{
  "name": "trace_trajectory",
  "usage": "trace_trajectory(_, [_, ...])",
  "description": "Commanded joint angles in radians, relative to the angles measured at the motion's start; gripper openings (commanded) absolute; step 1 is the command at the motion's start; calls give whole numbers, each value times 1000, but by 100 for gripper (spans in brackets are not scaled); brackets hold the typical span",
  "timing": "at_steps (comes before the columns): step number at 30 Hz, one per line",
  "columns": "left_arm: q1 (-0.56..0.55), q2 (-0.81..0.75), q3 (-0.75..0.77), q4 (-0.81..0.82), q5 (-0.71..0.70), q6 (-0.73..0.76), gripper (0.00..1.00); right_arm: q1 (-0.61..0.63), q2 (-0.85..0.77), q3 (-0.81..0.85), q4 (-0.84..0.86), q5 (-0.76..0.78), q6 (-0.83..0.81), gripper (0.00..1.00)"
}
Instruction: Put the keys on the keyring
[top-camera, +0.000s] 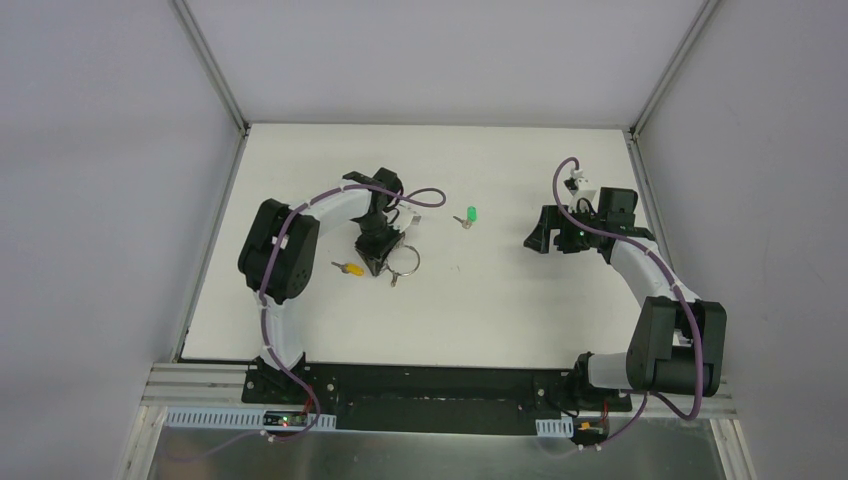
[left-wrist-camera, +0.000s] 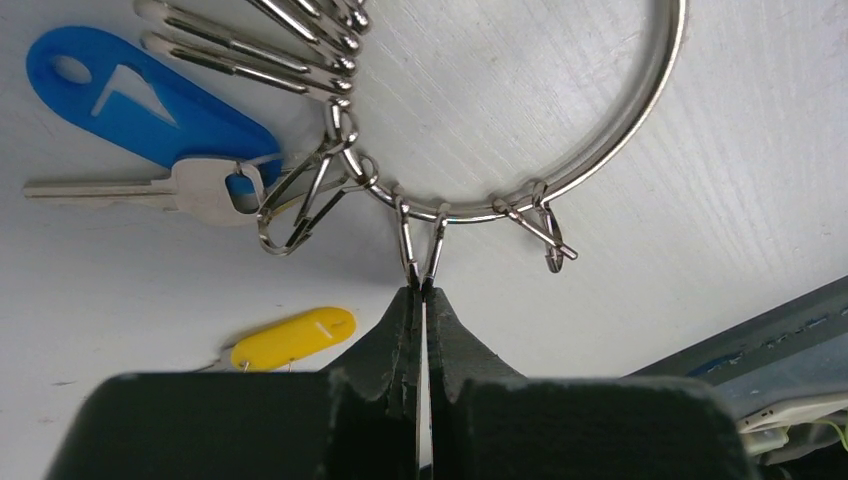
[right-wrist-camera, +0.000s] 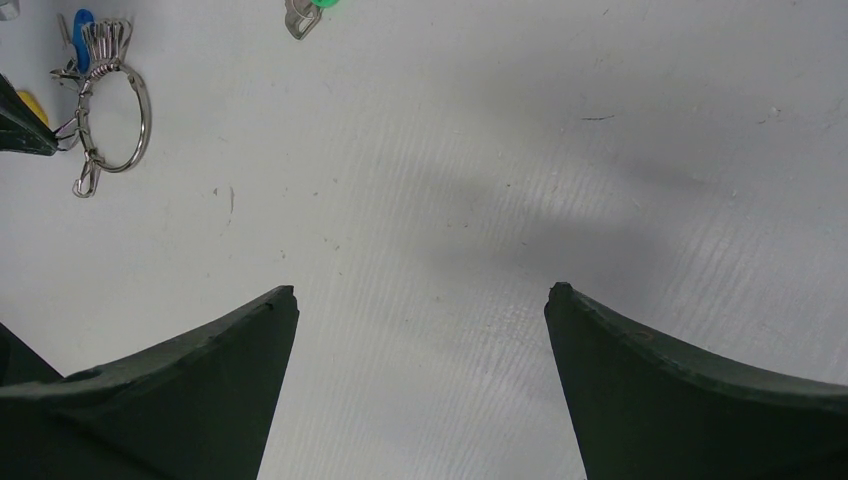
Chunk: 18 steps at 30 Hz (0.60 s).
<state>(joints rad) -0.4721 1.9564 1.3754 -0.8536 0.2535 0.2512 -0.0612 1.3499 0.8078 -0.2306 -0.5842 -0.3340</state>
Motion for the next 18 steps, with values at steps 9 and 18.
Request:
trace_trajectory(9, [-7, -118, 7, -92, 9, 46, 0, -5, 9, 41, -8, -29, -16, 98])
trace_trajectory(18, [-7, -119, 17, -95, 47, 61, 0, -5, -2, 37, -10, -31, -17, 98])
